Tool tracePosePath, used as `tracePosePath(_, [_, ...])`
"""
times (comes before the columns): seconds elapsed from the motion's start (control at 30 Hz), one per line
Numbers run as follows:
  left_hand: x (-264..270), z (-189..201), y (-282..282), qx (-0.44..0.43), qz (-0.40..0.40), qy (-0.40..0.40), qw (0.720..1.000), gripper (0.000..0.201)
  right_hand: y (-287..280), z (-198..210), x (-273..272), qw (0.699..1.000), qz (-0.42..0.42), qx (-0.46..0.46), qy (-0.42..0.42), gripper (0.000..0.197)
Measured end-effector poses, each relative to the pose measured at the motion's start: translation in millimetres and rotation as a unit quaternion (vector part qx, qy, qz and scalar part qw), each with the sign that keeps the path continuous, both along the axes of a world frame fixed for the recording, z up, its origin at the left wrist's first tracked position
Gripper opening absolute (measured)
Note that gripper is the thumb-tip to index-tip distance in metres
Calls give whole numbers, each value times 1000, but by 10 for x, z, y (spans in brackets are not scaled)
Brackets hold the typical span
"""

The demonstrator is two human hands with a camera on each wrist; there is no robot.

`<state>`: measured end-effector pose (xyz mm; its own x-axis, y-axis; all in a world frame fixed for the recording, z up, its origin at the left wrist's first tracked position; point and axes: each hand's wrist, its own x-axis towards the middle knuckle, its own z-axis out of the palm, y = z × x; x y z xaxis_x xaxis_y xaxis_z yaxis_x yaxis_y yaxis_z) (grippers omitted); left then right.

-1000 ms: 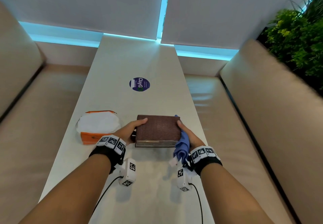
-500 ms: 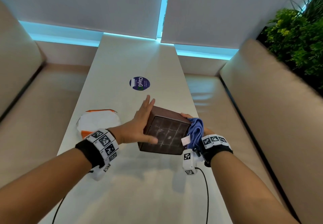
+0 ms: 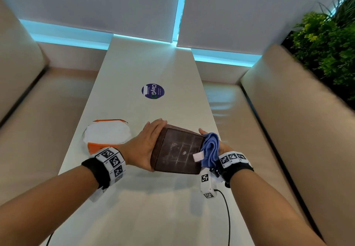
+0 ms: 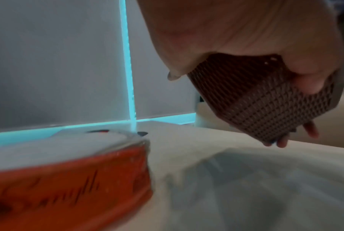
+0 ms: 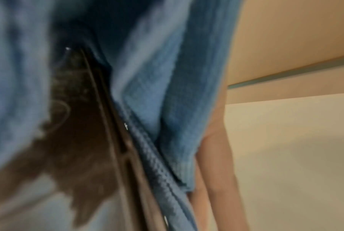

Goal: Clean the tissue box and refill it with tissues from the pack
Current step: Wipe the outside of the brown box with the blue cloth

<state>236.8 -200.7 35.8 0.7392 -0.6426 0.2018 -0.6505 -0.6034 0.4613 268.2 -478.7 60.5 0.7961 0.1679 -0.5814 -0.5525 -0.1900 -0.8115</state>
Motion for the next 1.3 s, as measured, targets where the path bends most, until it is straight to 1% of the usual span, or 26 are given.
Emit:
tracePosePath(0.03, [22,-81,-6,-39,22,36,998,134,23,-31,19,1000,1,-11,3,89])
tracePosePath(0.07, [18,-156,-6,-74,45,71,994,134,15,-84,45,1000,3,-14,26,101])
tracePosePath(0.1, [22,-217,-15,-113,72,83,988,135,2,-169,73,998,-15,19,61,111])
tracePosePath(0.13, [45,-275,-16,-142,87,96,981,134,-13,-263,112,992,-52,62,101,106])
tracePosePath(0.2, [81,-306,-19,-194,105,119,968,128,44,-258,68,975,-99,128,150,66])
tracePosePath(0.23, [89,-319,-22,-206,109,126,964,125,73,-240,30,970,-114,152,152,49])
tracePosePath(0.27, [92,-316,-34,-218,109,134,961,120,91,-269,29,968,-125,170,137,38])
tracePosePath(0.3, [97,-330,-39,-228,108,145,957,116,108,-300,12,966,-131,190,116,35])
tracePosePath(0.37, [108,-413,-19,-238,116,170,949,113,157,-378,-1,961,-131,224,97,41])
tracePosePath(0.5, [153,-557,95,-237,135,233,934,120,308,-411,-44,966,-94,239,29,37])
tracePosePath(0.53, [163,-587,117,-236,134,244,931,121,342,-377,-41,973,-74,219,10,38])
tracePosePath(0.57, [169,-600,132,-233,134,251,930,121,370,-367,-14,982,-55,180,-15,40])
tracePosePath(0.63, [191,-639,155,-232,136,262,927,120,438,-318,39,995,-17,60,-74,40])
tracePosePath(0.67, [204,-667,168,-233,137,264,926,119,475,-275,61,994,-4,6,-109,39])
tracePosePath(0.73, [224,-727,184,-237,138,267,924,120,549,-206,101,980,3,-75,-183,35])
tracePosePath(0.8, [250,-763,193,-240,138,271,922,120,606,-216,164,960,31,-160,-226,43])
tracePosePath(0.87, [274,-761,202,-246,131,271,921,119,673,-273,205,944,98,-236,-212,57])
tracePosePath(0.93, [293,-753,217,-249,124,268,922,120,737,-346,188,936,135,-270,-180,69])
tracePosePath(1.0, [306,-789,228,-258,120,272,919,123,766,-392,166,927,137,-297,-182,68])
tracePosePath(1.03, [304,-815,232,-259,126,269,919,126,781,-417,160,912,147,-330,-197,64])
tracePosePath(1.13, [301,-877,235,-246,161,241,925,135,836,-445,156,831,190,-457,-253,57])
tracePosePath(1.17, [303,-885,239,-249,160,242,924,135,855,-450,147,818,195,-475,-261,56])
tracePosePath(1.23, [314,-873,243,-254,153,249,922,132,916,-418,88,807,202,-487,-268,56])
tracePosePath(1.3, [324,-869,241,-258,144,252,921,129,1063,-370,-22,790,225,-493,-285,55])
